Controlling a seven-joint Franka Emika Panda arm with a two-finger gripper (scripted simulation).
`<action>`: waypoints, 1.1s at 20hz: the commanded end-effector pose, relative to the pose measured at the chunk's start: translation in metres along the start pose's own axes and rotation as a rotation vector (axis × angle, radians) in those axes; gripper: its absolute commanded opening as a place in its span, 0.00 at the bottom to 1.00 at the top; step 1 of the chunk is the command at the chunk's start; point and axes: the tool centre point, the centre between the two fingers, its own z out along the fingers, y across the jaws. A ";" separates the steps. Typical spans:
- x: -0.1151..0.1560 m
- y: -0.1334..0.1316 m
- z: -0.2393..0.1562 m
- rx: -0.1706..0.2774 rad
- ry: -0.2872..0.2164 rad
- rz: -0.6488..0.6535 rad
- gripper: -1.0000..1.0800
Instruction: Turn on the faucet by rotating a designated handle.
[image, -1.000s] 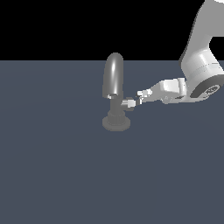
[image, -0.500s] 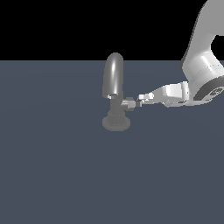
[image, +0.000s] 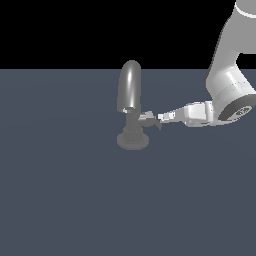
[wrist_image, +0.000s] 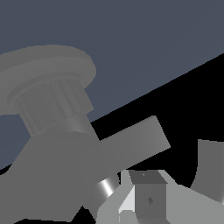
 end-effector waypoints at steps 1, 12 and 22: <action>0.053 -0.010 0.001 0.011 -0.013 0.066 0.00; 0.030 -0.026 0.000 0.004 -0.004 0.017 0.00; 0.053 -0.047 0.000 0.007 -0.009 0.043 0.00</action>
